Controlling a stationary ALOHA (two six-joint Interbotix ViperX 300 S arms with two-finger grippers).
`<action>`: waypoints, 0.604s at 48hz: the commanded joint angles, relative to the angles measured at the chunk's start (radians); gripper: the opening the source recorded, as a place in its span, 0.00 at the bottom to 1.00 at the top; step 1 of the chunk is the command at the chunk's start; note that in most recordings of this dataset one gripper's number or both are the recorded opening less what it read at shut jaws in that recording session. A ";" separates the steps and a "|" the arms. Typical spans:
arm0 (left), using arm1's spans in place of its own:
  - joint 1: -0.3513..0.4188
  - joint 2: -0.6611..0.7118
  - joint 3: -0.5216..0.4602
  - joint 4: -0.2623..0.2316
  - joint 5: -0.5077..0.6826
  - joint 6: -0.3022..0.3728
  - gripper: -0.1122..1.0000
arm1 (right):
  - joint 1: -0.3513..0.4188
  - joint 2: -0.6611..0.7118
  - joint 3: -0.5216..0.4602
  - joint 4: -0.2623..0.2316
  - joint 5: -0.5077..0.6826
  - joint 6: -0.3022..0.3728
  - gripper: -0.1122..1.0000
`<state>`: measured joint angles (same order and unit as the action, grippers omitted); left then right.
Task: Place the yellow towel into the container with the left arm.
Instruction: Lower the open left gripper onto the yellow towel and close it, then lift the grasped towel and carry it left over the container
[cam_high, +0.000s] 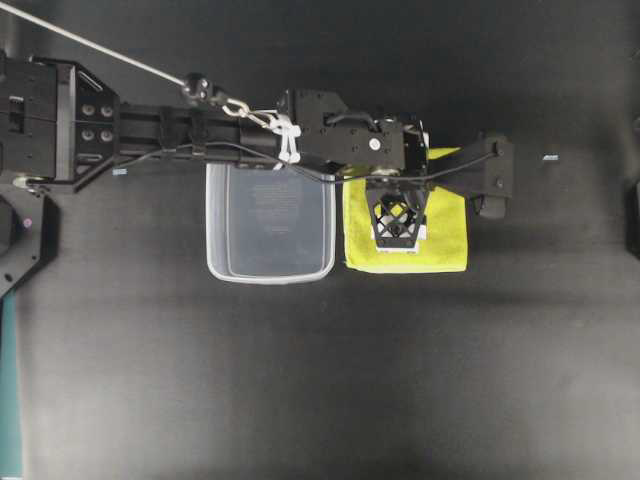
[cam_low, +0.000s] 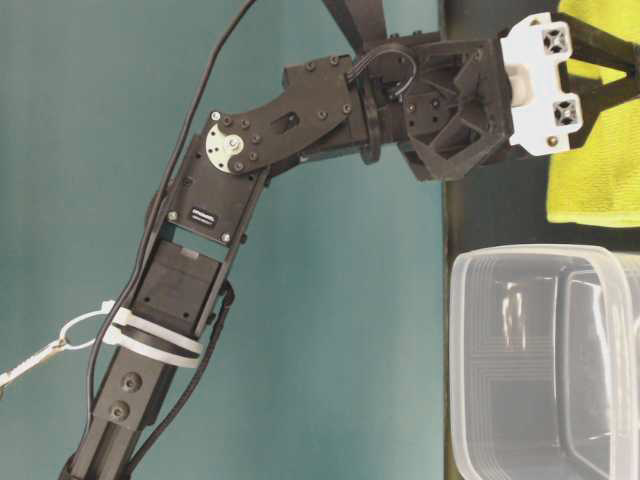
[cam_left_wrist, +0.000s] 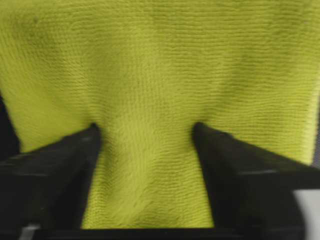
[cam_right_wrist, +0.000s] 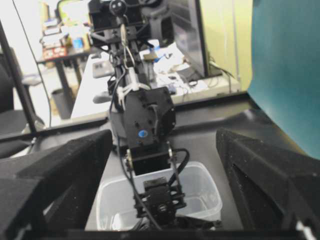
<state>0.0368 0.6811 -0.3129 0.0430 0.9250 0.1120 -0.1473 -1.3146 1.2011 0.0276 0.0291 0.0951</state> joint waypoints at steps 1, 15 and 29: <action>-0.015 -0.009 -0.005 0.003 -0.008 0.002 0.59 | -0.003 0.002 -0.014 0.002 -0.009 0.002 0.83; -0.012 -0.097 -0.091 0.003 0.057 0.000 0.16 | -0.002 -0.023 -0.015 0.003 0.012 0.003 0.82; -0.002 -0.328 -0.144 0.003 0.276 -0.002 0.16 | -0.002 -0.032 -0.017 0.005 0.014 0.003 0.82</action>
<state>0.0261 0.4510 -0.4495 0.0430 1.1459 0.1120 -0.1488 -1.3530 1.2011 0.0276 0.0460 0.0966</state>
